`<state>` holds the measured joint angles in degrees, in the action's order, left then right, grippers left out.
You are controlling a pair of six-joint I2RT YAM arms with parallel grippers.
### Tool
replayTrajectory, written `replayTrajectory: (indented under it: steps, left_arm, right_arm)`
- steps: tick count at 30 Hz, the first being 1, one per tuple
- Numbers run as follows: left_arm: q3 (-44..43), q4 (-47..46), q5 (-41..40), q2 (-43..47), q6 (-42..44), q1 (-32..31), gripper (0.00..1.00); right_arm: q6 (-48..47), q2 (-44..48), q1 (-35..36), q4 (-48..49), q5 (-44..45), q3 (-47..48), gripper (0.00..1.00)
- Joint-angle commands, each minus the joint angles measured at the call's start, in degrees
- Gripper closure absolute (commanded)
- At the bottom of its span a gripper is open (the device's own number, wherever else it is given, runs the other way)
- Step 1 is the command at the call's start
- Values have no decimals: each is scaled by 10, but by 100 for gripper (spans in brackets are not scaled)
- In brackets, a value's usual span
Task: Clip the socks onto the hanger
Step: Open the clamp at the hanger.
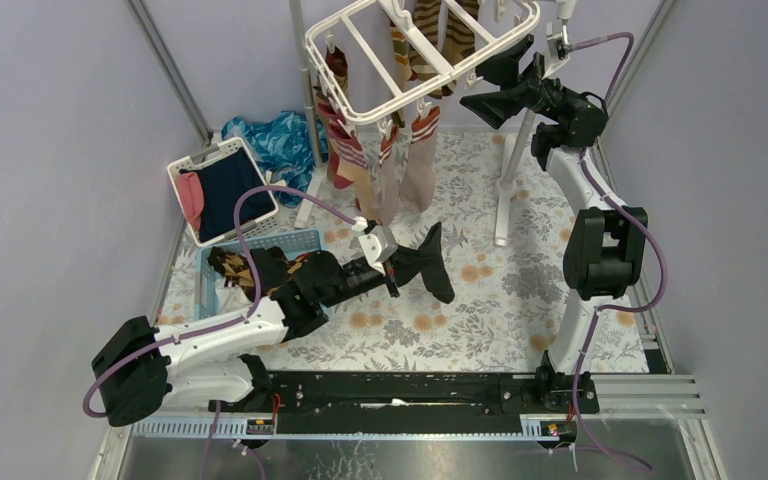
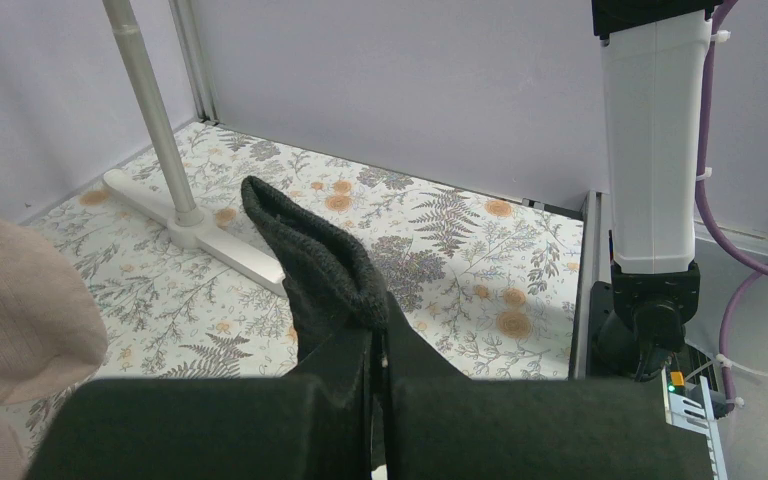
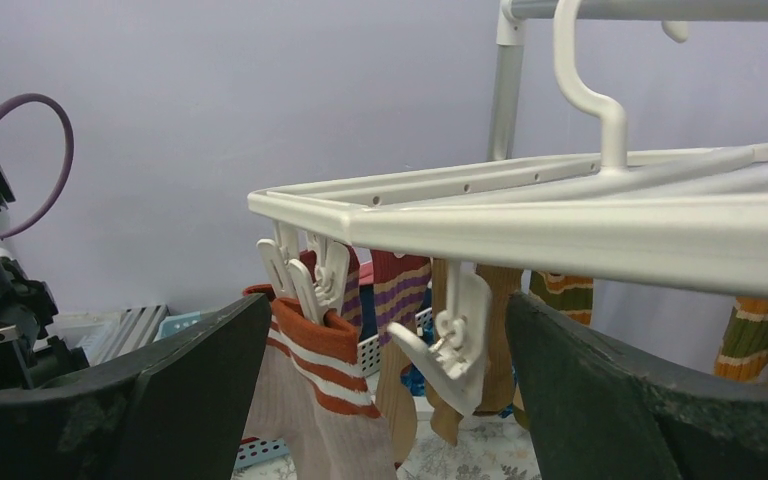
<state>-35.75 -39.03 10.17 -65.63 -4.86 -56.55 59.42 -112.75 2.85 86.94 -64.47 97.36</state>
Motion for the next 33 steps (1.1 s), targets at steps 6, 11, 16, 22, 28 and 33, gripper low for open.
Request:
replayTrajectory:
  steps: [6, 11, 16, 22, 28, 33]
  left_arm:
    - [-4, -20, 5, -2, -3, -2, 100]
    - [-3, -21, 5, -2, -3, -1, 100]
    - [-4, -21, 5, -2, -3, -3, 100]
    - [-3, -20, 4, -1, -3, -3, 100]
    - [-3, -20, 4, -1, -4, -2, 100]
    - [-4, -19, 4, -1, -4, -2, 100]
  right_arm:
    - [24, 29, -4, 86, 4, -4, 9]
    - [36, 30, -5, 105, 6, 0, 9]
    - [37, 19, -3, 105, 17, 18, 7]
    - [41, 11, 0, 105, 23, 39, 11]
    - [41, 12, 0, 105, 19, 41, 12]
    - [38, 11, 3, 106, 17, 42, 14]
